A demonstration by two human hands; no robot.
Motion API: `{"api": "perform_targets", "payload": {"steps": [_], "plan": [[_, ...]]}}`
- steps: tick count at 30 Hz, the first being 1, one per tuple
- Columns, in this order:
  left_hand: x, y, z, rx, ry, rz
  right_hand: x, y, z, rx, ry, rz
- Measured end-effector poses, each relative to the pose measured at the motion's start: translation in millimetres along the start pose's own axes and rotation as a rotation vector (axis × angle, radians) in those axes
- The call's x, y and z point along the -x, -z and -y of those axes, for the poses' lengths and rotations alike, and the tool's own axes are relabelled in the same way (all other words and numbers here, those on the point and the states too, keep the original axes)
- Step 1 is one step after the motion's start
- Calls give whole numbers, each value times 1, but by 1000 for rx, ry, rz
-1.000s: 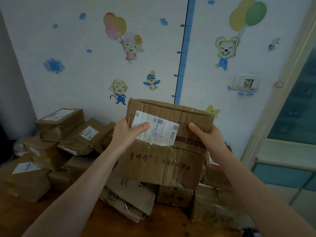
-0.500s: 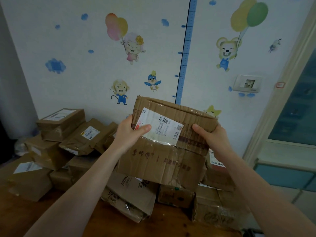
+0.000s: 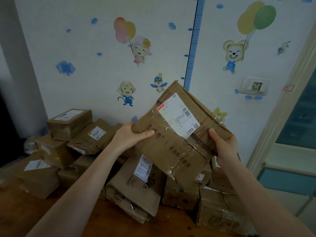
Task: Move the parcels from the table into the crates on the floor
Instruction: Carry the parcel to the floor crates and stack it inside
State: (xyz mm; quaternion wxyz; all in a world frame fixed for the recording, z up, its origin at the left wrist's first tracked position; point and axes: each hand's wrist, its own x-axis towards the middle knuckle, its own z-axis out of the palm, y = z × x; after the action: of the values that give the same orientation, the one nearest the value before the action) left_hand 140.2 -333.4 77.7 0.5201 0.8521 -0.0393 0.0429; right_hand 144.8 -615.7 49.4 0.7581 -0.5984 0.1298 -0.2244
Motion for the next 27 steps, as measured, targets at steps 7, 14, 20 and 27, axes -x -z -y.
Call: {"api": "perform_targets", "payload": {"steps": [7, 14, 20, 27], "plan": [[-3, 6, 3, 191, -28, -214, 12, 10, 4, 318, -23, 145], [-4, 7, -9, 0, -175, -241, 16, 8, -7, 684, 99, 292], [1, -5, -10, 265, -196, -213, 27, 1, -7, 608, 108, 224], [-1, -12, 8, 301, -144, -62, 33, -5, 4, 613, 22, 341]]}}
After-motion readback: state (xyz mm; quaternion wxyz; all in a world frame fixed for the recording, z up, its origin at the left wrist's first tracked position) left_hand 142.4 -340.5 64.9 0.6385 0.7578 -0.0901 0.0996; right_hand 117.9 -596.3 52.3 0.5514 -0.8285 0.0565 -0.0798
